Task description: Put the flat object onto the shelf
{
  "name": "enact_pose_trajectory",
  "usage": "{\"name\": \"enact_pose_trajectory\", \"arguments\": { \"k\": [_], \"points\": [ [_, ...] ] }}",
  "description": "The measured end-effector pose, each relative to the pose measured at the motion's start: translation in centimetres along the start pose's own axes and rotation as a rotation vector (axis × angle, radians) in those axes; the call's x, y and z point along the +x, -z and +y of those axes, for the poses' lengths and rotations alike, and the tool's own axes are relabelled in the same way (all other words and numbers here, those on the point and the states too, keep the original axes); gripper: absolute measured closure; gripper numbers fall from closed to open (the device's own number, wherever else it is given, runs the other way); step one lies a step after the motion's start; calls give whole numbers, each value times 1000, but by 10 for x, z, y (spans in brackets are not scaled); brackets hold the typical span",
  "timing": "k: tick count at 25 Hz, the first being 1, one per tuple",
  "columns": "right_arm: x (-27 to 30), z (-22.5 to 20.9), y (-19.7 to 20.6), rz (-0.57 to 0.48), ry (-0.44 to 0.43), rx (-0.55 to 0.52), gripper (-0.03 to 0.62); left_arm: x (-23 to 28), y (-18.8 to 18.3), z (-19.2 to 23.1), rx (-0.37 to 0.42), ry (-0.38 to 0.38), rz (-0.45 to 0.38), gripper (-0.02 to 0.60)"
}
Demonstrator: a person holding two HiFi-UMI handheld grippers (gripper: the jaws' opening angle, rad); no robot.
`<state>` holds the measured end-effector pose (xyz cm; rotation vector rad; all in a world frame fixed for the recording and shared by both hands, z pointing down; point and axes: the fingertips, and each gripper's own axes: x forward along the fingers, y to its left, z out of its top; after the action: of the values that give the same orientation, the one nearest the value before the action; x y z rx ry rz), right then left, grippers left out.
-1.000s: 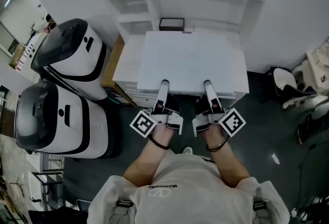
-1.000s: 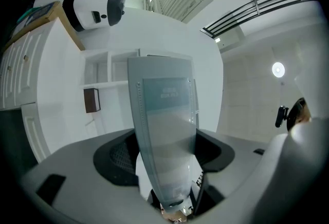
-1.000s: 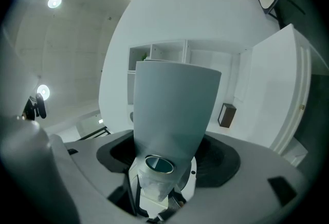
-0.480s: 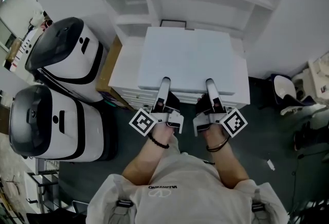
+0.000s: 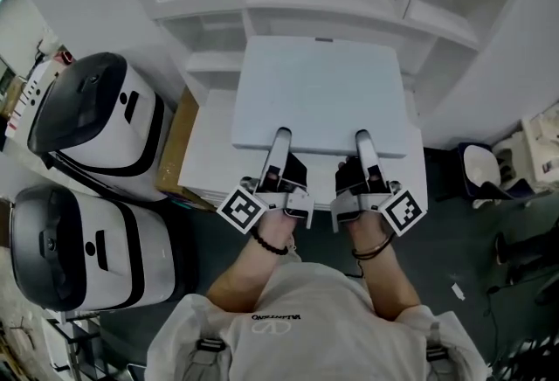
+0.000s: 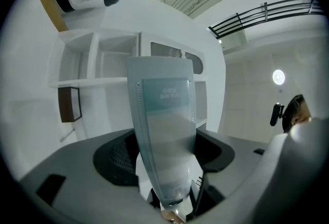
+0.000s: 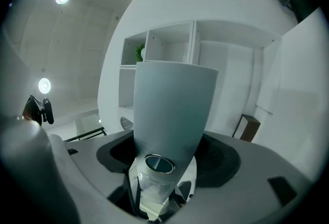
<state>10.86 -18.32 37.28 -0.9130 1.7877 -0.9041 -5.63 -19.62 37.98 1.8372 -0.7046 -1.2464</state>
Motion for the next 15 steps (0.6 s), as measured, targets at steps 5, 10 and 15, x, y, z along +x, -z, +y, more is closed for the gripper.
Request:
{"name": "enact_pose_trajectory", "arguments": {
  "k": [5, 10, 15],
  "points": [
    [46, 3, -7, -36, -26, -9, 264, 48, -28, 0, 16, 41, 28, 272],
    [84, 17, -17, -72, -63, -50, 264, 85, -48, -5, 9, 90, 58, 272],
    [129, 14, -43, -100, -69, -72, 264, 135, -56, 4, -18, 95, 65, 272]
  ]
}}
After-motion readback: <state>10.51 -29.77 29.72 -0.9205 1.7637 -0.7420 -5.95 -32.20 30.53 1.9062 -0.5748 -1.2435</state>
